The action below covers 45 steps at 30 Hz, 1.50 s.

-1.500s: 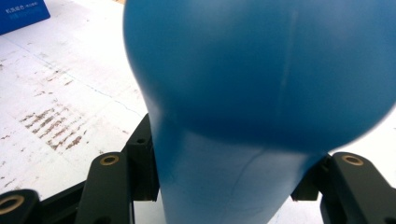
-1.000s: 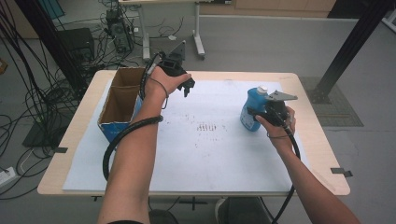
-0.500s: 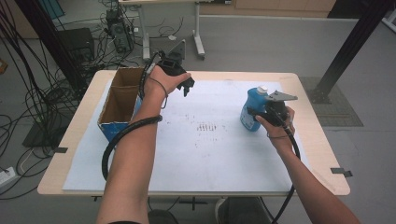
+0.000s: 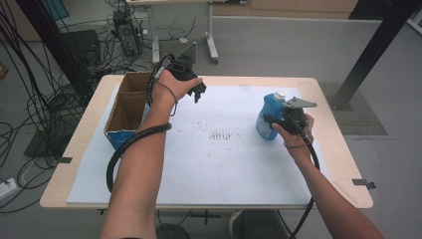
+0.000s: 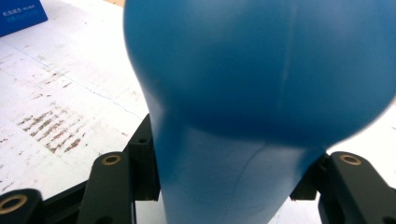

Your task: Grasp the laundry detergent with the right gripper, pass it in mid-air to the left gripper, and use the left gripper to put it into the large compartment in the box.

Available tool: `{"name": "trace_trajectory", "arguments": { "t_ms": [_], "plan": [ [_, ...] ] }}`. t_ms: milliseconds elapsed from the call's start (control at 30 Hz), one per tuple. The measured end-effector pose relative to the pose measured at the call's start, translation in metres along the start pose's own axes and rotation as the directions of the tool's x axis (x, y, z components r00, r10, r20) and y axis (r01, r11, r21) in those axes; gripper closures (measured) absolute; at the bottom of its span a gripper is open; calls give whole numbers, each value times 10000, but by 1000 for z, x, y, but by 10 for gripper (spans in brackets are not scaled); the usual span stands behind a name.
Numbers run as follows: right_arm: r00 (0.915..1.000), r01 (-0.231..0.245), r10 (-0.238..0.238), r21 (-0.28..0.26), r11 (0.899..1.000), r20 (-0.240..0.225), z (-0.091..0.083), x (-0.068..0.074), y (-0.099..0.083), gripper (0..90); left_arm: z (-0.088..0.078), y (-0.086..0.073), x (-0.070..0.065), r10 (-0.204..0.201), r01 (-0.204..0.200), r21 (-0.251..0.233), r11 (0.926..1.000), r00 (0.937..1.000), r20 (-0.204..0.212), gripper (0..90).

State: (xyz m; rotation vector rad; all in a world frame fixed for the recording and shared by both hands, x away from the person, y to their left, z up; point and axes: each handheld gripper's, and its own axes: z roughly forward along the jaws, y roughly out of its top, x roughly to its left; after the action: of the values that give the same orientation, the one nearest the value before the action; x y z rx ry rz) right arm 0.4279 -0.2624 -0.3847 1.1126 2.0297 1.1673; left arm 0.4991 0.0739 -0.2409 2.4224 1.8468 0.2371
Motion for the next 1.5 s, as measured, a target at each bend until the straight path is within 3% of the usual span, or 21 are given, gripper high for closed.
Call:
{"name": "trace_trajectory", "arguments": {
  "t_ms": [1500],
  "plan": [
    [10000, -76, 76, -14, 10000, -58, 0, -1, 0, 434, -9, -3, 1, 54, -53, -167, 9998, 10000, 71, 49]
  ]
}}
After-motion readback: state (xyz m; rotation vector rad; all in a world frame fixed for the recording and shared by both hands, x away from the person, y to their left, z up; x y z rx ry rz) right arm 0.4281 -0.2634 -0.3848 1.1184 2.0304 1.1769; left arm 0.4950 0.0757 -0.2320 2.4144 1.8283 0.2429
